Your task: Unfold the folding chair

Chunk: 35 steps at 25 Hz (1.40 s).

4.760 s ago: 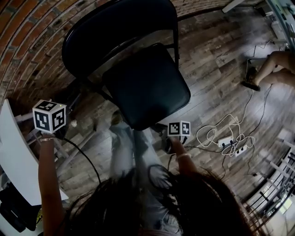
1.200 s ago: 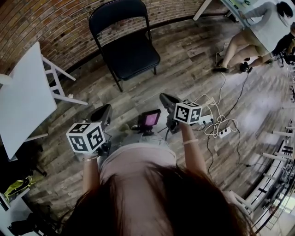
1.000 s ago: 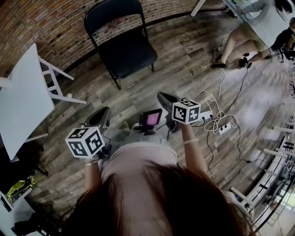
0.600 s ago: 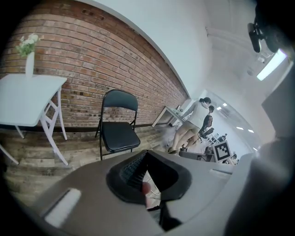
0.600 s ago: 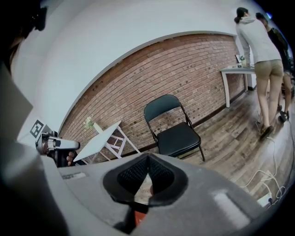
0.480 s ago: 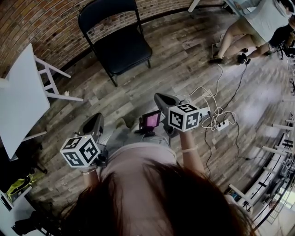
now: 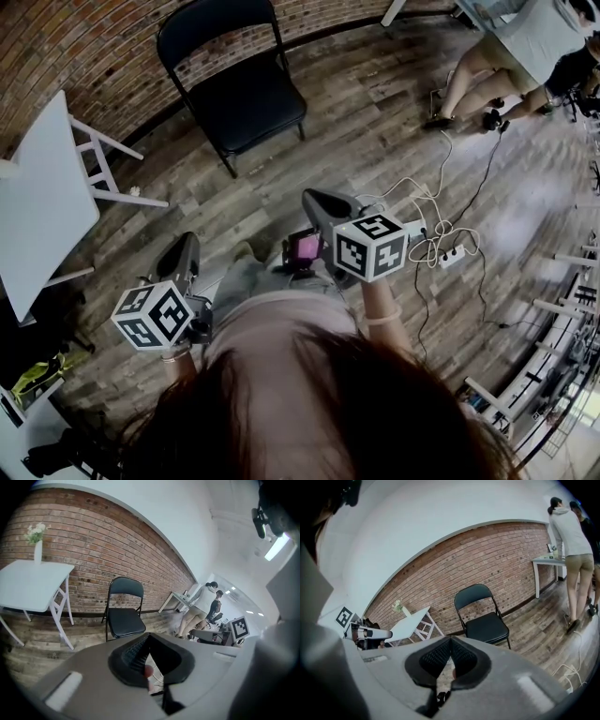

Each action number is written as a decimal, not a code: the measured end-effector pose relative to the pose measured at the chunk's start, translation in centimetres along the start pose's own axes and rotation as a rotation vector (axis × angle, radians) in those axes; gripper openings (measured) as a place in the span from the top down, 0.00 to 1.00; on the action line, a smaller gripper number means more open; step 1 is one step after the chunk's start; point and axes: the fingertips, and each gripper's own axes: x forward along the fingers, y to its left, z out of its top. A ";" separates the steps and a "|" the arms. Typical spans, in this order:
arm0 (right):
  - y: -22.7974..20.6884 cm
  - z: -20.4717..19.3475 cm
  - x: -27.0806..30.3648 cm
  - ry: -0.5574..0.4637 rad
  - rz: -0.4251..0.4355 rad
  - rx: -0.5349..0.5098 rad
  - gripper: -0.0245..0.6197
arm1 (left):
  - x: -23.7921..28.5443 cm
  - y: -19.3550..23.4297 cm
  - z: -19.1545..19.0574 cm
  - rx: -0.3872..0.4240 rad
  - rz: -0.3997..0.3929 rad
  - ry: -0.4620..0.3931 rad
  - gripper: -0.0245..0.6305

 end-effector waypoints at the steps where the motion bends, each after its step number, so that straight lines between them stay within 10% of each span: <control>1: 0.3 0.2 -0.2 -0.002 0.004 -0.010 0.97 | -0.1 -0.4 0.2 0.004 -0.003 -0.009 0.96; 35: 3.2 2.8 -1.6 -0.062 0.022 -0.047 0.97 | -2.0 -1.8 1.8 0.055 -0.071 -0.043 0.96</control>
